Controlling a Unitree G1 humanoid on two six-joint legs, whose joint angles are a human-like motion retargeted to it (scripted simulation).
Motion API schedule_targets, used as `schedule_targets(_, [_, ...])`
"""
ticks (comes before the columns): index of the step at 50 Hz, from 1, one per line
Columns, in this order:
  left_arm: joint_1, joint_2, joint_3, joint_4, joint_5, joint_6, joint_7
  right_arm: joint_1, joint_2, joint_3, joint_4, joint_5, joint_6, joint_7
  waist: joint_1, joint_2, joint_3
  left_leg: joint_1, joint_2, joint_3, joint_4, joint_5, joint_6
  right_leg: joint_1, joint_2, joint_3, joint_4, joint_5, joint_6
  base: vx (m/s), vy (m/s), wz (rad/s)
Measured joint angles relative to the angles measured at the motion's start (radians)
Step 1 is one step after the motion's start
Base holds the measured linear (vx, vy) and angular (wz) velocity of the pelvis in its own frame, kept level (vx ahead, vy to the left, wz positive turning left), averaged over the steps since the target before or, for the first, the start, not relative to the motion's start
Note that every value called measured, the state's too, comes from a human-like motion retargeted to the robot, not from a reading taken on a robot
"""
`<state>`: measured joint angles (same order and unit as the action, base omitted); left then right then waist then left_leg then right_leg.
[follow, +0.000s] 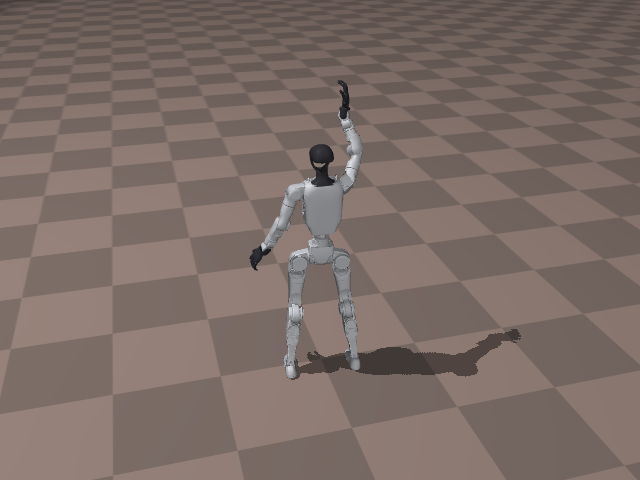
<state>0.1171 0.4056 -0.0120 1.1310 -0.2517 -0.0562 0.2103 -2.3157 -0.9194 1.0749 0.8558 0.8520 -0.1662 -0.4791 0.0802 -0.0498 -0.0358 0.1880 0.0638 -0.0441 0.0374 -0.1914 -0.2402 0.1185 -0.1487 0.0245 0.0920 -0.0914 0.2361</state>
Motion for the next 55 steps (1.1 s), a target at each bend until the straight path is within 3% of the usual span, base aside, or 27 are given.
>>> schedule_targets(5, [-0.300,0.062,-0.113,-0.131,-0.081,-0.029,0.097,0.325,0.012,-0.104,-0.040,0.022,0.065,0.082,0.002,-0.003,-0.001,0.011,0.002,-0.008,0.010,0.000,0.007,0.016,0.002,-0.005,0.008,-0.004,-0.010,0.00,0.00,0.00])
schedule_targets(10, [-0.388,0.104,-0.241,-0.220,-0.097,-0.055,0.084,0.355,-0.014,-0.143,-0.035,0.122,0.061,0.094,0.008,-0.017,0.004,0.013,0.003,-0.014,0.015,-0.001,0.002,0.023,0.004,-0.011,0.011,-0.004,-0.004,0.00,0.00,0.00])
schedule_targets(15, [-0.202,0.050,-0.148,-0.162,-0.114,-0.050,0.065,0.098,-0.077,-0.090,0.003,0.198,0.020,0.053,0.010,-0.035,0.007,0.014,0.005,-0.009,0.009,-0.001,-0.006,0.020,0.004,-0.009,0.007,-0.001,0.008,0.00,0.00,0.00])
schedule_targets(20, [0.132,-0.064,0.028,-0.018,-0.145,-0.018,0.013,-0.347,-0.080,0.014,0.160,0.225,0.009,0.009,0.020,-0.056,-0.009,0.006,0.006,0.009,-0.006,0.002,-0.011,0.000,0.005,0.004,0.000,0.003,0.022,0.06,0.01,-0.14])
schedule_targets(25, [0.460,-0.177,0.179,0.140,-0.135,0.019,-0.055,-0.772,-0.034,0.147,0.316,0.230,0.019,0.070,0.051,-0.079,-0.033,-0.008,0.022,0.033,-0.018,0.006,-0.021,-0.029,0.025,0.021,-0.007,0.012,0.026,0.06,-0.02,-0.22])
schedule_targets(31, [0.710,-0.261,0.258,0.195,-0.127,0.046,-0.116,-0.773,-0.038,0.142,0.297,0.202,-0.020,0.111,0.033,-0.090,-0.093,-0.030,0.033,0.054,0.000,-0.005,-0.015,-0.058,0.040,0.028,0.002,0.017,0.026,0.02,0.00,-0.06])
schedule_targets(37, [0.529,-0.207,0.169,0.117,-0.112,0.042,-0.083,-0.768,-0.036,0.168,0.334,0.254,0.016,0.140,0.043,-0.076,-0.044,-0.025,0.027,0.048,-0.021,0.011,-0.021,-0.053,0.035,0.035,-0.012,0.026,0.026,-0.03,0.00,0.02])
schedule_targets(41, [0.259,-0.140,0.116,0.075,-0.092,0.032,-0.006,-0.608,-0.059,0.174,0.260,0.188,0.006,0.092,0.044,-0.051,-0.002,-0.017,0.022,0.038,-0.018,0.011,-0.019,-0.040,0.025,0.031,-0.013,0.025,0.026,-0.08,0.01,0.10])
schedule_targets(47, [-0.157,-0.024,-0.034,-0.022,-0.036,0.025,0.058,-0.071,-0.162,0.081,-0.183,-0.029,-0.048,-0.039,0.021,-0.016,0.029,0.001,0.003,0.016,-0.013,0.012,0.000,-0.009,0.004,0.017,-0.011,0.019,0.022,-0.07,0.03,0.14])
schedule_targets(55, [-0.496,0.143,-0.246,-0.375,-0.103,-0.011,0.029,0.788,-0.180,-0.250,-0.773,-0.460,0.034,0.026,-0.017,0.013,0.063,0.013,-0.006,-0.004,-0.004,0.010,0.015,0.013,-0.004,0.004,-0.005,0.010,0.012,-0.01,0.00,0.01])
